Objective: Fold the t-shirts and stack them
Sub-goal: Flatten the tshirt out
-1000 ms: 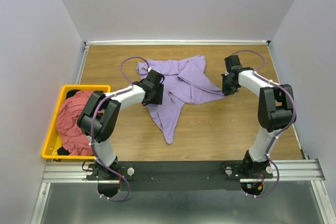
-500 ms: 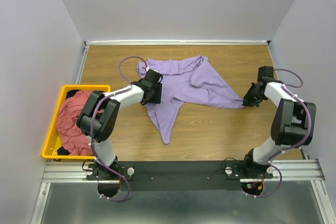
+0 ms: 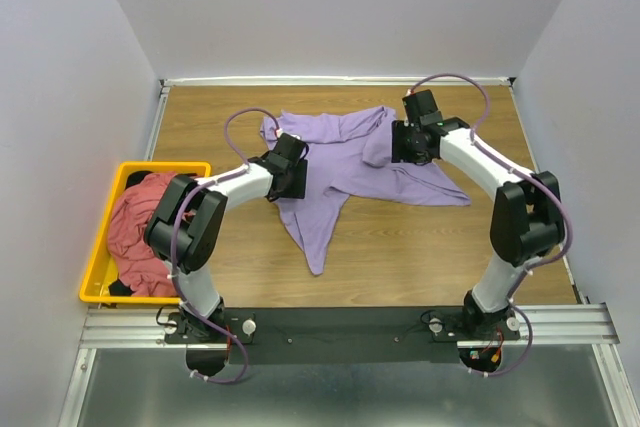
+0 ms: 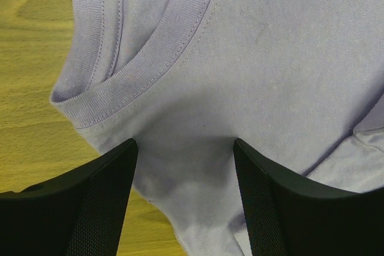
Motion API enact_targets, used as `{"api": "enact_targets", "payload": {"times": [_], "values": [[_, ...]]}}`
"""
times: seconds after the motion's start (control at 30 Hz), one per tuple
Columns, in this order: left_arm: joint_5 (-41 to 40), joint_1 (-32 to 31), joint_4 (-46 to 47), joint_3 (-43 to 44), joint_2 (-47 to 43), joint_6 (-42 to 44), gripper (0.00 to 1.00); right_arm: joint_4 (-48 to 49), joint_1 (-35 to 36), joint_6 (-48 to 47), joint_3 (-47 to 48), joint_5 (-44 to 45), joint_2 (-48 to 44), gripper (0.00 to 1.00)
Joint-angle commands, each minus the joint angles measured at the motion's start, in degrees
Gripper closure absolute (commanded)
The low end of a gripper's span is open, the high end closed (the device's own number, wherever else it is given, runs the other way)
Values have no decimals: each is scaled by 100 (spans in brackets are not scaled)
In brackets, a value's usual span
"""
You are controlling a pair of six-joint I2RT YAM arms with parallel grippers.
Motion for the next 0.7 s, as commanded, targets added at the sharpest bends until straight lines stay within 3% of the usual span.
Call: {"api": "enact_targets", "payload": {"times": [0.0,0.33,0.47,0.63,0.67], "values": [[-126,59,-378,-257,-77,-22,26,-170,140,-86,349,479,387,39],[-91,58,-333,-240,55,31,26,-12,1291,-69,1736,1066,1897,35],[-82,59,-333,-222,72,22,26,-21,1450,63,2133,1567,2400,36],[-117,59,-298,-213,116,57,26,-21,1503,291,2265,2699,2716,46],[-126,59,-298,-204,125,57,27,-21,1503,300,2274,2841,2760,52]]}}
